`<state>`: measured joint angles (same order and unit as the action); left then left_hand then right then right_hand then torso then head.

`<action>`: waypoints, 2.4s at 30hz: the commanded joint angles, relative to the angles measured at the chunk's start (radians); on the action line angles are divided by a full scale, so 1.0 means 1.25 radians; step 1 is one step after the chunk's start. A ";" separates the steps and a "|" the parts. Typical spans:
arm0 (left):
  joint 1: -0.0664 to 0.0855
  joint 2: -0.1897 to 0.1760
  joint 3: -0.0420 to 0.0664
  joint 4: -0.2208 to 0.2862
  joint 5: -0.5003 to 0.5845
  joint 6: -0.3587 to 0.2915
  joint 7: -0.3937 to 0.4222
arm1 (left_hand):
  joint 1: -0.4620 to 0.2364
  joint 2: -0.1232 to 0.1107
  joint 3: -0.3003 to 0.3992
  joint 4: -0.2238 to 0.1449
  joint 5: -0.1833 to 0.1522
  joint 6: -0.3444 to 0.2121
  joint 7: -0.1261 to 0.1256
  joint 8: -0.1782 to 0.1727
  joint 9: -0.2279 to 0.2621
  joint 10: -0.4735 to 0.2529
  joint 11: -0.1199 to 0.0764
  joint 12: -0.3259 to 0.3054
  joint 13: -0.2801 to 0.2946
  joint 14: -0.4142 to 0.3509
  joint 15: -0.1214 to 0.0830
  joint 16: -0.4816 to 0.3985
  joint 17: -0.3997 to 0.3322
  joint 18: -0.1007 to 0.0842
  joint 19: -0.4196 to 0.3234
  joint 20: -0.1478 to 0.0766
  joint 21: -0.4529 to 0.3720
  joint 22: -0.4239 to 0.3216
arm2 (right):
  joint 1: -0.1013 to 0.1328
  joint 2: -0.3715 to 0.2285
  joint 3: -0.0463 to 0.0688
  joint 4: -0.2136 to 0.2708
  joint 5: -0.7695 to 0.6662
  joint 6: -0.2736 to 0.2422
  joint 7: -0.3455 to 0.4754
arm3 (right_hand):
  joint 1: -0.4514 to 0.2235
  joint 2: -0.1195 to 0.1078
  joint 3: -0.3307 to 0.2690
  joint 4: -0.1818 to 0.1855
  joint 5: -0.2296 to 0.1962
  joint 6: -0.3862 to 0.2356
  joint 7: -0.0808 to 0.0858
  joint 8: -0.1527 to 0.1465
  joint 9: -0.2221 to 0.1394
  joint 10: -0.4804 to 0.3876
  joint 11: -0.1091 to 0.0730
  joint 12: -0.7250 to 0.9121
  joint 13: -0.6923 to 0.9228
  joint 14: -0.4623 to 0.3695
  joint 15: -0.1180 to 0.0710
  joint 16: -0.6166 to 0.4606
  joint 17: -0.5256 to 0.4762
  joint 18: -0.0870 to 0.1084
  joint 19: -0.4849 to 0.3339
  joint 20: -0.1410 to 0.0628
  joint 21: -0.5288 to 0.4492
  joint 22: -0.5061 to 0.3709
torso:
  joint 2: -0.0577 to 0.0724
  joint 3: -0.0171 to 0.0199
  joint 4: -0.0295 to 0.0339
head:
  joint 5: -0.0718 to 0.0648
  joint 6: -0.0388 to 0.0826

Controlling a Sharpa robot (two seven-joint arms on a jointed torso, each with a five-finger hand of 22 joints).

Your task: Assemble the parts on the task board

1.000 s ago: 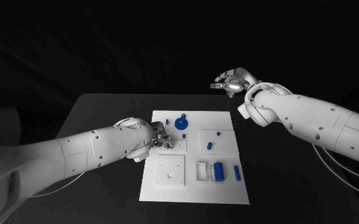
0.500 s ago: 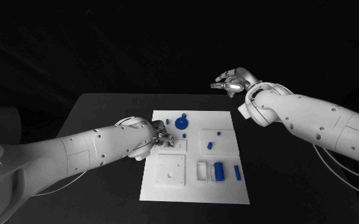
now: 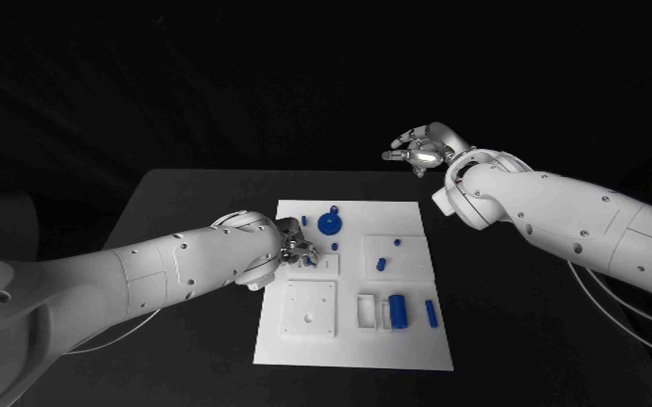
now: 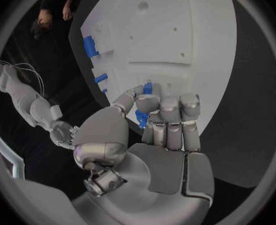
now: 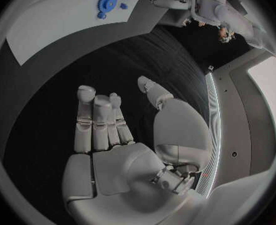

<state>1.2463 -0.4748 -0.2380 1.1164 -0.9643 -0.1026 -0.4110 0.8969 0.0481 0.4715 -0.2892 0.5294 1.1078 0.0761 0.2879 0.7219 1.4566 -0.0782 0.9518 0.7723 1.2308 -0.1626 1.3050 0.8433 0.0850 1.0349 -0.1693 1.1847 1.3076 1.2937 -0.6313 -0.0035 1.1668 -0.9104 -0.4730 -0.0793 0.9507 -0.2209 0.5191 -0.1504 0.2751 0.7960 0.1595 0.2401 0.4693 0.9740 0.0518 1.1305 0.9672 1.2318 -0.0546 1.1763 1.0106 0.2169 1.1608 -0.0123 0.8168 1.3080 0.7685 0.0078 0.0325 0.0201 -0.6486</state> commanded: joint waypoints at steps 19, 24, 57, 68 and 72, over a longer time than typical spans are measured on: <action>0.000 0.003 0.000 0.004 0.010 0.017 0.005 | 0.012 0.013 0.008 -0.002 0.002 0.063 -0.058 0.005 0.001 -0.032 -0.025 0.006 -0.002 0.028 -0.039 0.004 -0.001 0.019 -0.004 -0.079 0.004 0.013 | -0.002 0.002 0.000 -0.002 -0.001 0.010 0.004 | -0.002 0.008 -0.006 0.001 0.004 -0.001 0.005 0.003 -0.001 0.006 0.000 0.004 -0.003 0.000 -0.004 -0.001 -0.001 0.036 0.001 -0.005 -0.006 0.011 | 0.000 0.0005 -0.0002 | 0.002 -0.001; 0.000 0.006 0.000 0.002 0.010 0.021 0.005 | 0.012 0.013 0.008 -0.002 0.002 0.063 -0.058 0.005 0.001 -0.032 -0.025 0.006 -0.002 0.028 -0.039 0.004 -0.001 0.019 -0.005 -0.079 0.004 0.013 | -0.002 0.003 0.000 -0.002 -0.001 0.011 0.004 | -0.002 0.008 -0.006 0.001 0.004 -0.001 0.005 0.003 -0.001 0.006 0.000 0.004 -0.003 0.000 -0.004 -0.001 -0.001 0.036 0.001 -0.005 -0.006 0.011 | 0.000 0.0004 -0.0004 | 0.001 -0.002; 0.000 0.006 0.000 -0.002 0.009 0.045 0.000 | 0.012 0.008 0.009 -0.003 0.006 0.065 -0.058 0.005 0.003 -0.033 -0.025 0.009 -0.004 0.027 -0.039 0.005 -0.002 0.020 -0.006 -0.079 0.005 0.013 | -0.003 0.004 0.000 -0.003 -0.001 0.012 0.004 | -0.003 0.008 -0.006 0.001 0.005 -0.001 0.005 0.003 -0.001 0.006 0.000 0.006 -0.005 0.000 -0.004 -0.001 -0.002 0.036 0.001 -0.005 -0.006 0.011 | 0.000 0.0001 -0.0003 | 0.002 -0.008; 0.000 0.018 0.000 -0.015 0.008 0.045 -0.001 | 0.009 0.005 0.008 -0.001 0.008 0.072 -0.059 0.009 0.005 -0.032 -0.026 0.011 -0.005 0.027 -0.039 0.007 -0.003 0.020 -0.007 -0.078 0.006 0.013 | -0.003 0.003 0.000 -0.003 -0.001 0.012 0.003 | -0.003 0.008 -0.007 0.001 0.005 -0.001 0.005 0.003 -0.001 0.005 0.000 0.006 -0.006 0.000 -0.004 -0.001 -0.002 0.036 0.001 -0.005 -0.006 0.012 | 0.001 0.0002 -0.0010 | 0.002 -0.007; 0.000 0.019 0.000 -0.016 0.007 0.045 -0.001 | 0.007 0.006 0.007 -0.001 0.009 0.074 -0.060 0.010 0.006 -0.032 -0.027 0.012 -0.005 0.027 -0.039 0.008 -0.003 0.020 -0.007 -0.078 0.006 0.012 | -0.003 0.003 0.000 -0.003 -0.001 0.012 0.004 | -0.003 0.008 -0.007 0.001 0.005 -0.001 0.005 0.003 -0.001 0.005 0.000 0.006 -0.006 0.000 -0.004 -0.001 -0.002 0.036 0.001 -0.005 -0.007 0.012 | 0.000 0.0009 -0.0005 | 0.002 -0.009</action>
<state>1.2472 -0.4557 -0.2375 1.0950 -0.9579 -0.0661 -0.4142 0.8969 0.0481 0.4733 -0.2874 0.5339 1.1078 0.0761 0.2963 0.7301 1.4565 -0.0782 0.9603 0.7663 1.2308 -0.1626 1.3089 0.8408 0.0853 1.0325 -0.1681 1.1886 1.3077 1.2899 -0.6281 -0.0034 1.1624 -0.9093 -0.4697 -0.0797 0.9507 -0.2210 0.5162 -0.1474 0.2750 0.7935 0.1603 0.2401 0.4693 0.9740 0.0518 1.1344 0.9612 1.2318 -0.0546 1.1763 1.0091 0.2170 1.1608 -0.0122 0.8130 1.3074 0.7686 0.0083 0.0315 0.0227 -0.6582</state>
